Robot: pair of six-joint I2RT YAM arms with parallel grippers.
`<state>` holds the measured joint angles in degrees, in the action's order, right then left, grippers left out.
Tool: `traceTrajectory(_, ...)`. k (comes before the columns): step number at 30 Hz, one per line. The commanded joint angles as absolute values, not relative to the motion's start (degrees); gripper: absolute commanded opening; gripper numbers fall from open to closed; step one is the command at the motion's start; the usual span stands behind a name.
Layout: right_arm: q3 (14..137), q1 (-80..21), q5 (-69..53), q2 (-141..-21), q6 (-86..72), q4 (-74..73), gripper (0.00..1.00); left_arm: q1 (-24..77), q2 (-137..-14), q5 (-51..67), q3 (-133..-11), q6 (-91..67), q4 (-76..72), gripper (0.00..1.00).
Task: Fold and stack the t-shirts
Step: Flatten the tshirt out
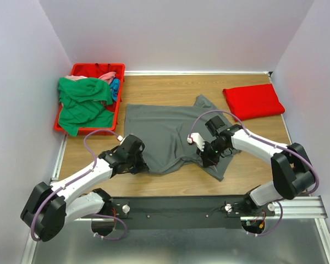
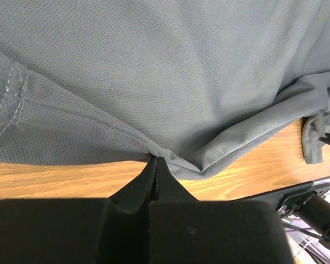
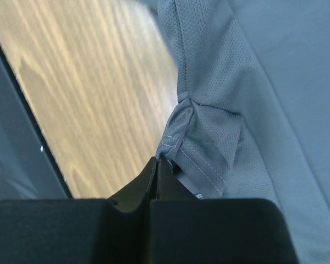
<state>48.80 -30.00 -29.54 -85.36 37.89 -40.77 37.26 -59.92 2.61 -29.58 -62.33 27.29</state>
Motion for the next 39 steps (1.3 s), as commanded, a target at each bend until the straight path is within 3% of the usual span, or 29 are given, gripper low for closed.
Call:
traceTrajectory(1,49.74,-30.41,-30.33,-81.76,43.41,-48.75,0.03,37.62,-58.45,3.52,-30.76,-61.88,28.91,0.0)
traceTrajectory(15,52.64,-30.32,-30.49,-67.86,51.77,-62.84,0.0,37.62,-57.31,4.83,-33.92,-60.38,30.94,0.0)
traceTrajectory(24,57.03,-30.41,-35.94,-68.2,53.79,-69.6,0.0,37.7,-56.52,7.21,-36.21,-58.36,31.2,0.0)
traceTrajectory(39,63.81,-33.13,-33.13,-73.39,55.9,-76.99,0.01,37.62,-54.05,9.93,-36.74,-56.69,32.34,0.0)
